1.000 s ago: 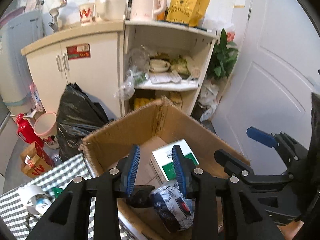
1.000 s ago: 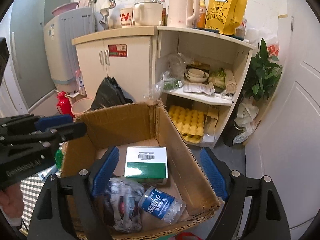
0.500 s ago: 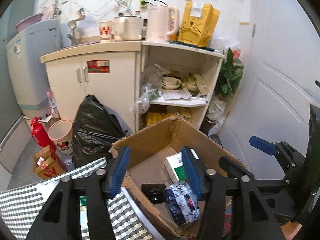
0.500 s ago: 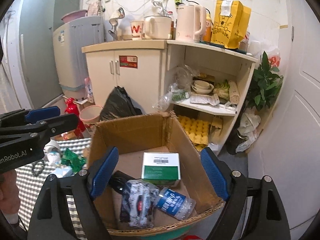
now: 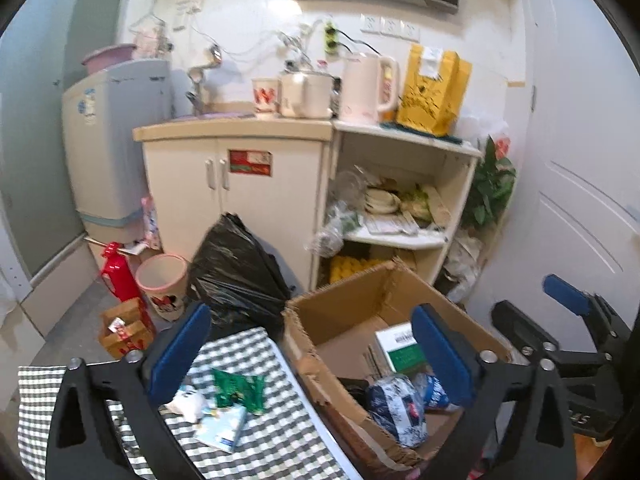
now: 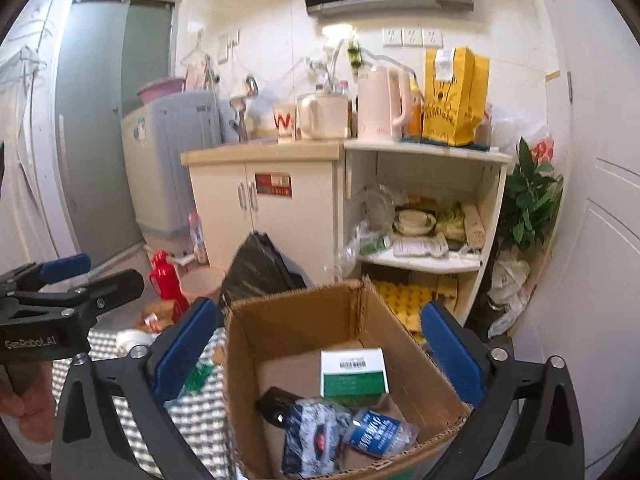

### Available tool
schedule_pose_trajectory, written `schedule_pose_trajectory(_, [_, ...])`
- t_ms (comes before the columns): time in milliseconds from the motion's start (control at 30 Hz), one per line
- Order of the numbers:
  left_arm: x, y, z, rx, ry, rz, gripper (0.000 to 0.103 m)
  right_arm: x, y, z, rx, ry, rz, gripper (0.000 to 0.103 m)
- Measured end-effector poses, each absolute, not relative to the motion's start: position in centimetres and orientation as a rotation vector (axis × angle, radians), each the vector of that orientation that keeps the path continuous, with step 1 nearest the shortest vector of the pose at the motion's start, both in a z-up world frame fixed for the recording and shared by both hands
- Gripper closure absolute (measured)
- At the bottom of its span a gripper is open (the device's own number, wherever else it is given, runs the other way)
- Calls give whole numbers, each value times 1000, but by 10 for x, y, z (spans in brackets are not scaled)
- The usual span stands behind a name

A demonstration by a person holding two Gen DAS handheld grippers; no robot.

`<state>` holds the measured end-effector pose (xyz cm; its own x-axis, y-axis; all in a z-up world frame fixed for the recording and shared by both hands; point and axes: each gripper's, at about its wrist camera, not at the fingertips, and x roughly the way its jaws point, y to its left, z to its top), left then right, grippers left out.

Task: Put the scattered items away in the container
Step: 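Move both open tools back over the table toward the remaining items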

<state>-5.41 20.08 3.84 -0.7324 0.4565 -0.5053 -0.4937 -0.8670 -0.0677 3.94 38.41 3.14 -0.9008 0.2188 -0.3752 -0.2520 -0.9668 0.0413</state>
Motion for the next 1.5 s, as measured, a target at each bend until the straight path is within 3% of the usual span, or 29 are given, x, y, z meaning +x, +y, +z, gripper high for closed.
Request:
schedule_pose_trajectory(333, [-45,139,49,-678,84,2683,0,32,339,38,-559,100,2933,0])
schedule_pose_trajectory(767, [-43,37,34,-762,46,2898,0,7,261,8,-717,35,3071,0])
schedule_pose_trajectory(1500, [-49,-57,3,-944,-1,3025,0,-31,158,-26,-985,-100,3167,0])
